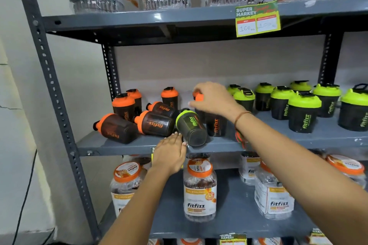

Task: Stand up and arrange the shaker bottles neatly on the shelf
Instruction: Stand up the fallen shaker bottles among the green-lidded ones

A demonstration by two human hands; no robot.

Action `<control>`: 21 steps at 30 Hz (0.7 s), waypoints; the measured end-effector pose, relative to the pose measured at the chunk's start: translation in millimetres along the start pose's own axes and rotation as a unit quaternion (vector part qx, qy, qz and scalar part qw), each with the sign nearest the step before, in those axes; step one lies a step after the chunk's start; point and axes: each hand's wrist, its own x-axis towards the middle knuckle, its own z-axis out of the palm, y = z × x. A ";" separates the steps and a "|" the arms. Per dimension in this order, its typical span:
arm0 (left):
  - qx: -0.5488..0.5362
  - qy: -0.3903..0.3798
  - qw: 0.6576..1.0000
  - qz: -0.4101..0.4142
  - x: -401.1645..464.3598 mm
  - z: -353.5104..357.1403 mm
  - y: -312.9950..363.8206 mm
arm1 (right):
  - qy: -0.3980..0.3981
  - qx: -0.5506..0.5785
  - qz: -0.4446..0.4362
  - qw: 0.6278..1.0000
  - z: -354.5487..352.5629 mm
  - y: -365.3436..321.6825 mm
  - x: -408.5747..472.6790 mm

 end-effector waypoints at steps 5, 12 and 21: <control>0.001 0.001 1.000 0.006 0.2 1.4 -1.0 | -0.157 -0.132 0.034 0.978 27.0 -28.1 16.9; 0.005 0.010 1.000 0.011 0.7 4.2 -2.7 | -0.228 -0.160 0.084 0.957 52.5 -43.0 30.9; 0.013 0.008 1.000 0.008 1.5 6.7 -3.9 | -0.232 -0.143 0.102 0.957 57.3 -40.9 25.5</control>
